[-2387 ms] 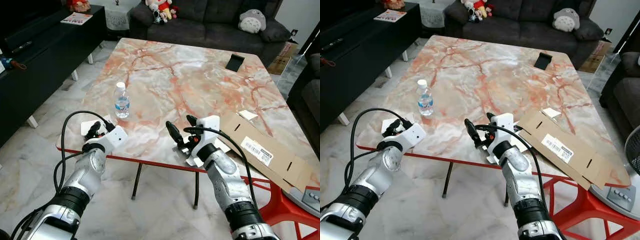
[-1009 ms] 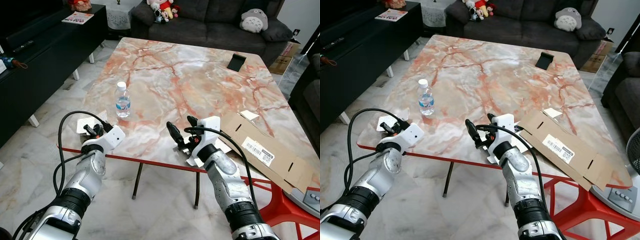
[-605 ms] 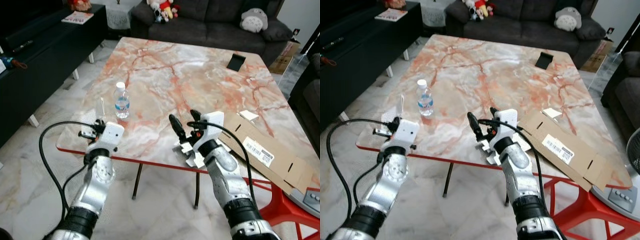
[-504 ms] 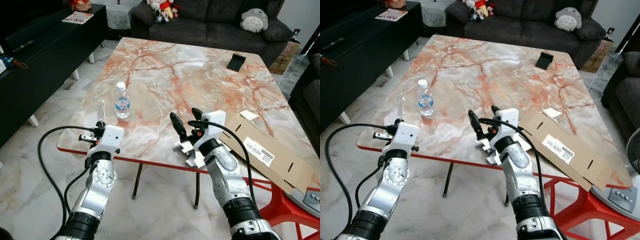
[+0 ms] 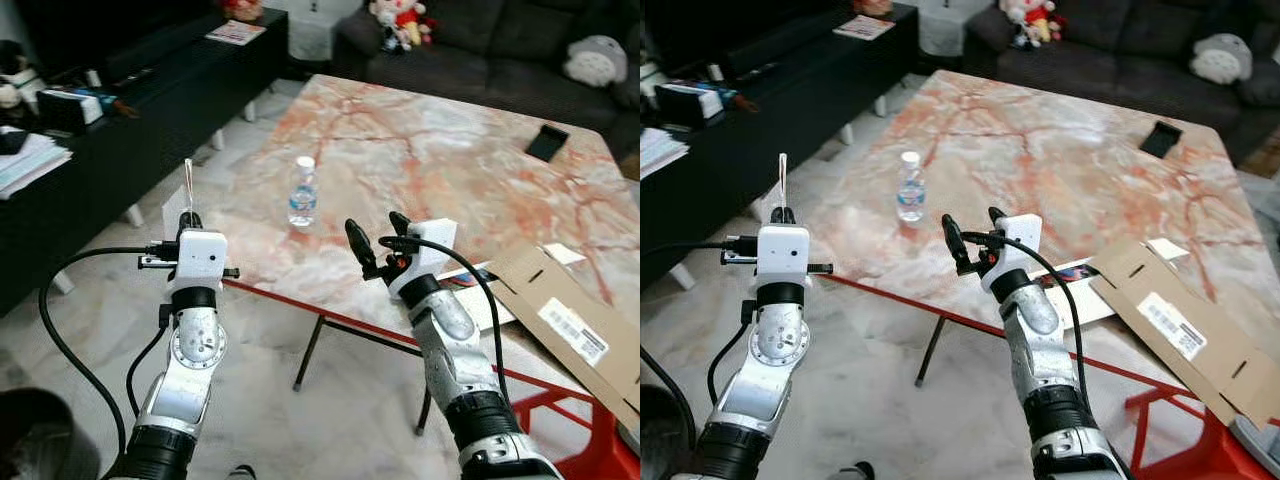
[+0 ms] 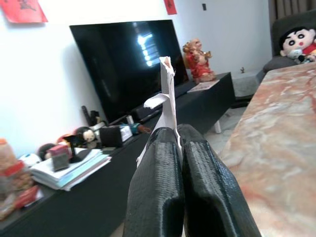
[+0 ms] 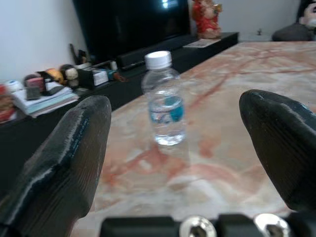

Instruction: Picking trash to rubbish bin

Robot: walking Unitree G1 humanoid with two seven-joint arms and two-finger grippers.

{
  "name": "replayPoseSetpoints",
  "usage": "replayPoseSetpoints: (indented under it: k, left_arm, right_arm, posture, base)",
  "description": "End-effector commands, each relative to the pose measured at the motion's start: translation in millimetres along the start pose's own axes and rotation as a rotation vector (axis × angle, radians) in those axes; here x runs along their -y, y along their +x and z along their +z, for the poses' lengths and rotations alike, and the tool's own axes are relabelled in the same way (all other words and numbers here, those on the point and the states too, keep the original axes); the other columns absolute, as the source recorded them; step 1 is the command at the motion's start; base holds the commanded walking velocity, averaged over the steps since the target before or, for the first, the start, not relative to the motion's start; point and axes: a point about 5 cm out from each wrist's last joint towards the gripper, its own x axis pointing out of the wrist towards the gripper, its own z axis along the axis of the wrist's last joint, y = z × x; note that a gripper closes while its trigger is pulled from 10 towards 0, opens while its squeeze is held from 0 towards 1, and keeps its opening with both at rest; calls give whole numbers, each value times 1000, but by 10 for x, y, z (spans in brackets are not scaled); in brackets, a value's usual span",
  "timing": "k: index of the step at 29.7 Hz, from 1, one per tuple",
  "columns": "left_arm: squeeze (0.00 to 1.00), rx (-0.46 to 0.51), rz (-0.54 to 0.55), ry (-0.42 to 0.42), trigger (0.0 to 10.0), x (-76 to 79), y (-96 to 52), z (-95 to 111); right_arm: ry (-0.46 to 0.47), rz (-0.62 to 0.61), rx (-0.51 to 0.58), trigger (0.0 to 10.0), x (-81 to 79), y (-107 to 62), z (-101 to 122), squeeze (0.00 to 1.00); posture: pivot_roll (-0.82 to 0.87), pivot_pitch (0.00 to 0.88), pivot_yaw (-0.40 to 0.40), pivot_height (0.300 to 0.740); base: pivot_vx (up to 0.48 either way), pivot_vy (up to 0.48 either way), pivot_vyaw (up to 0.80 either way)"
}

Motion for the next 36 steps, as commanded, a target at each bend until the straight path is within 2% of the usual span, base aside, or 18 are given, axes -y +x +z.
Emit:
replayPoseSetpoints:
  k: [1, 11, 23, 36]
  left_arm:
    - [0, -17, -42, 7, 10000, 68, -39, -35]
    - [0, -29, -82, 1, 10000, 136, -78, -52]
    - [0, -41, -74, 3, 10000, 113, -76, -71]
    - [0, -108, -64, -5, 10000, 84, -110, -201]
  right_arm:
    - [-12, -16, -8, 10000, 44, -15, -10, 0]
    - [-19, -17, -7, 10000, 57, -25, -14, 0]
    - [-22, -13, -8, 10000, 65, -28, -19, 0]
    - [-29, -11, -23, 10000, 94, -44, -29, 0]
  posture:
    - [5, 30, -78, 740]
    - [-2, 20, -74, 740]
    - [-2, 17, -78, 740]
    - [-4, 40, -93, 740]
  base:
    - [0, 0, 769]
    - [0, 0, 769]
    - [0, 0, 769]
    - [0, 0, 769]
